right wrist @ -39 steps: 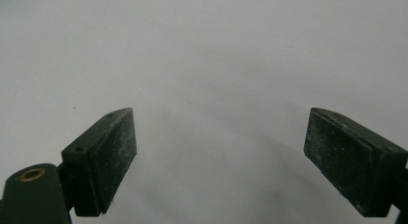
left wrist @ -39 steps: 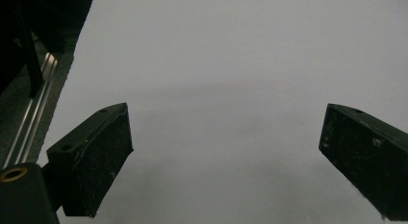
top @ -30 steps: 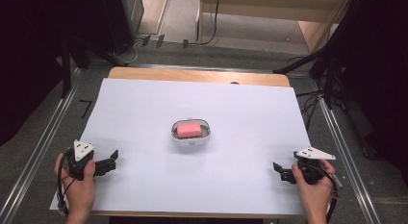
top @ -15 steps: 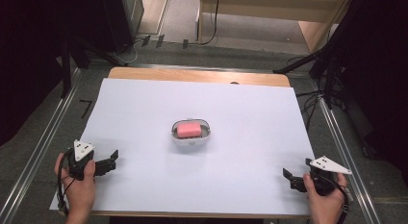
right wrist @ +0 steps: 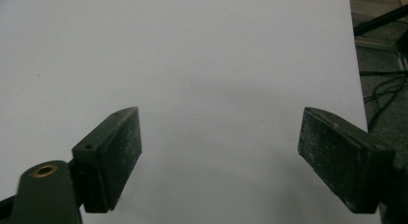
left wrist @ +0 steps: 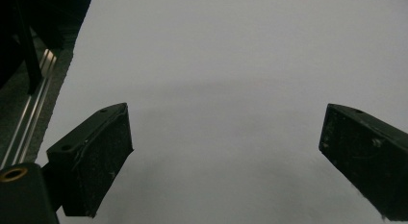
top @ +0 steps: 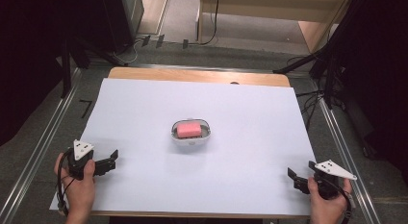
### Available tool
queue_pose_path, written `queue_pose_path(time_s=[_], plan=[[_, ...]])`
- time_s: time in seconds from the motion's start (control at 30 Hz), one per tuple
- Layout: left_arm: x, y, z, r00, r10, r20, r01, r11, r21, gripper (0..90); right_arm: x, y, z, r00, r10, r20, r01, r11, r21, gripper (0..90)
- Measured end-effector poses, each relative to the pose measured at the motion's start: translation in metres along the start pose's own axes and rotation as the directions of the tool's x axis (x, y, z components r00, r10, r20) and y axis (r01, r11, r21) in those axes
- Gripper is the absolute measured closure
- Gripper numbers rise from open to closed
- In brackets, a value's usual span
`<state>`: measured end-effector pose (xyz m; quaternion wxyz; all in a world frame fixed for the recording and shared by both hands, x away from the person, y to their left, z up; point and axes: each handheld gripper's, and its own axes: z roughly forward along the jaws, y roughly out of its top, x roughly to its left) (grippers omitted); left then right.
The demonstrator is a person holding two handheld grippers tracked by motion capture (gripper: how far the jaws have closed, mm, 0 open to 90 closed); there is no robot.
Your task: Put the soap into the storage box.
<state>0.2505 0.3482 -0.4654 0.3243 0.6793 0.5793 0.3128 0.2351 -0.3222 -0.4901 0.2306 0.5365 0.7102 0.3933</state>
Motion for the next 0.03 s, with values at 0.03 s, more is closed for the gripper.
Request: queue_pose_path(time_s=[0.03], plan=[[0.0004,0.0,-0.0003,1.0,0.001,0.004,-0.001,1.0,-0.001,4.7,-0.0006,-0.0005,-0.0013,1.0,0.003,-0.007,-0.003,1.0,-0.016,16.6]])
